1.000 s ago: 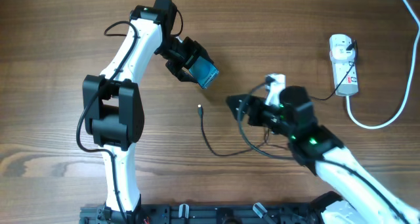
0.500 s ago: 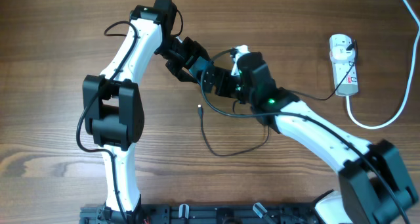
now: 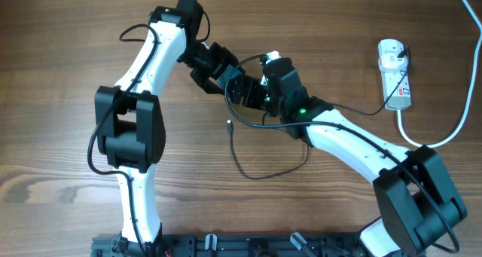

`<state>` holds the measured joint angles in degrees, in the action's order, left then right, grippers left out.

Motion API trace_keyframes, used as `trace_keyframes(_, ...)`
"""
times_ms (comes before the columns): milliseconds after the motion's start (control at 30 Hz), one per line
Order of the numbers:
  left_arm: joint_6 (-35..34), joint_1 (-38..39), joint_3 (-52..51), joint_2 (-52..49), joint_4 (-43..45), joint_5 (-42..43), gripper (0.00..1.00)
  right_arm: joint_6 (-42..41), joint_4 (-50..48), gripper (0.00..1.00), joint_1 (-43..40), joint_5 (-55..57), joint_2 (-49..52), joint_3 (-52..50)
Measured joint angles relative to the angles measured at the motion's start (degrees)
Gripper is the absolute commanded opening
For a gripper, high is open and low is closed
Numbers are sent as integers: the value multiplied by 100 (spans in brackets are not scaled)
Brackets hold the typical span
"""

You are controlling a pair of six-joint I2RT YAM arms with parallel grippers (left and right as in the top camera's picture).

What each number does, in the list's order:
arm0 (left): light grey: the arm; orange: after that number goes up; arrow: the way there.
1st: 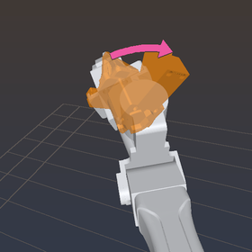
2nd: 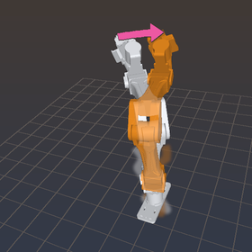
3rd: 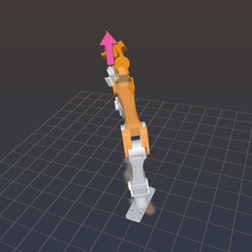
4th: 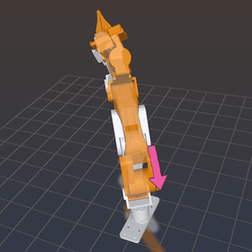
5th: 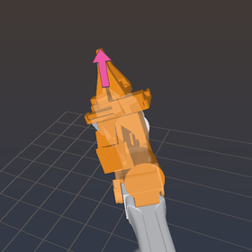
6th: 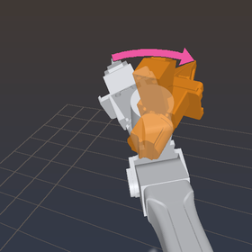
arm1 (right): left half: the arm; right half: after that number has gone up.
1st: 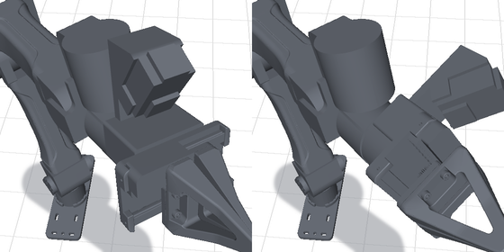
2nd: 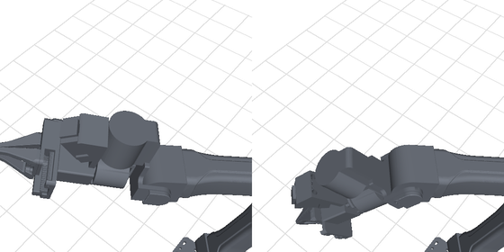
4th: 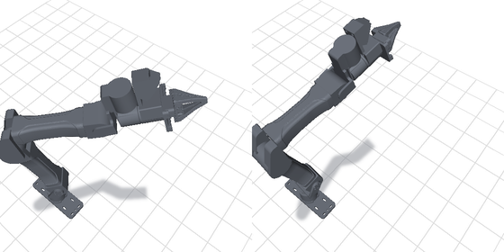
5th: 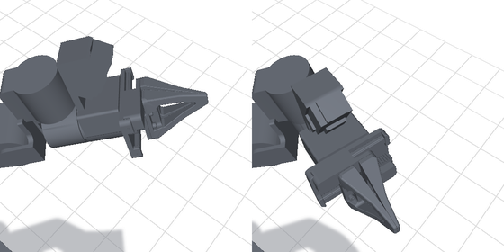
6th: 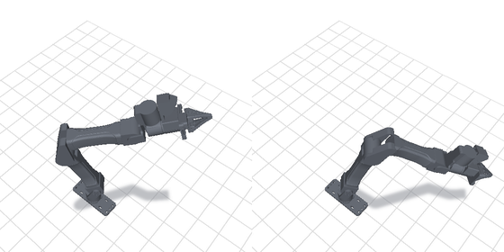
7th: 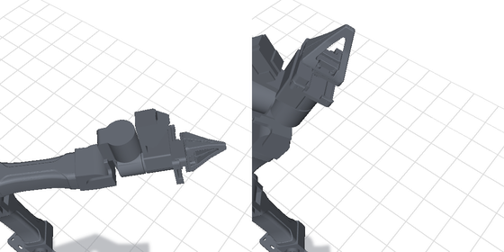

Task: Plug charger to phone and switch on socket
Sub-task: 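Grasp the phone's edge with the right gripper beside the left gripper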

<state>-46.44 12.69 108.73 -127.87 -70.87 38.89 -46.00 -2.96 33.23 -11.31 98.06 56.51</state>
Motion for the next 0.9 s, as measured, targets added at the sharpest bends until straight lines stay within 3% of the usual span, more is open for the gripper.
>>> trace_keyframes(433,0,0,0,0,0,0,4,-334,-15,40,140,111,122,2)
trace_keyframes(900,0,0,0,0,0,-2,4,-752,15,29,144,125,125,2)
